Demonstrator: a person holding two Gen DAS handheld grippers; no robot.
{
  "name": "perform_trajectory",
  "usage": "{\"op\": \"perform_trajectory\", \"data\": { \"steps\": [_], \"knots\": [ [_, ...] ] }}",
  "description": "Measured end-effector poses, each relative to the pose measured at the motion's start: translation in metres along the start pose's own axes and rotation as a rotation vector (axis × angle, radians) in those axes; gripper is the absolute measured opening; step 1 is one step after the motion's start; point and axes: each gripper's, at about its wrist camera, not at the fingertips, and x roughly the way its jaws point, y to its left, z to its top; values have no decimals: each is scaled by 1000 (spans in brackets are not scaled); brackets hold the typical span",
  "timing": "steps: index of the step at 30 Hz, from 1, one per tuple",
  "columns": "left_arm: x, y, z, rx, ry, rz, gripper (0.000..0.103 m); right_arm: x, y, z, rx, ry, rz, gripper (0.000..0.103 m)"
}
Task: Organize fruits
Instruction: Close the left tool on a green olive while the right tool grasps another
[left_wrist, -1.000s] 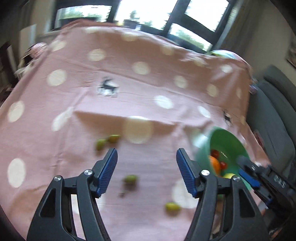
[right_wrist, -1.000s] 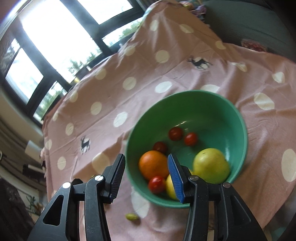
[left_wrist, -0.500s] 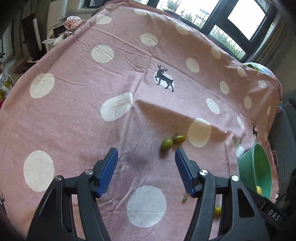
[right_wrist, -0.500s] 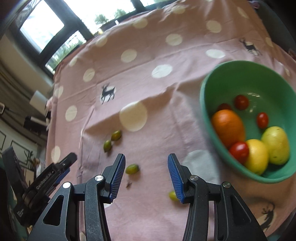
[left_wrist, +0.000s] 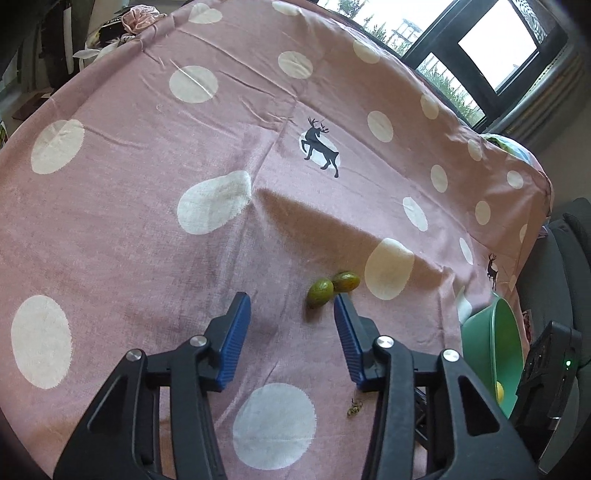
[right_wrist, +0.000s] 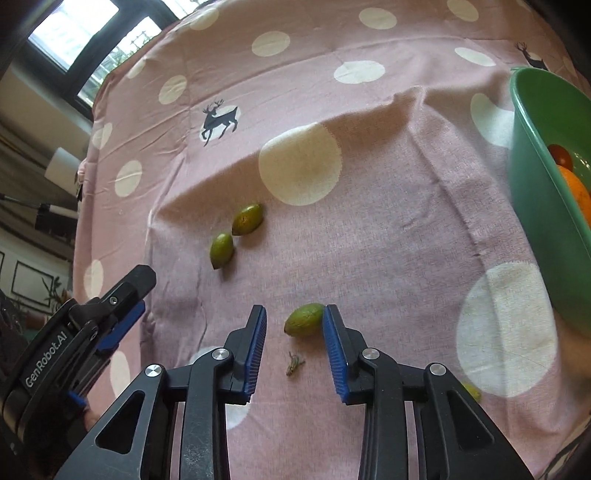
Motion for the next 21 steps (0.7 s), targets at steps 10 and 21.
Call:
{"op": "perform_trajectory", "data": {
  "steps": [10, 21],
  "knots": [
    [25, -5, 6, -3, 54, -16, 46, 12, 10, 1, -47, 7, -75, 21],
    [47, -26, 6, 67, 85, -31, 33, 6, -9, 8, 18, 3, -55, 21]
  ]
}}
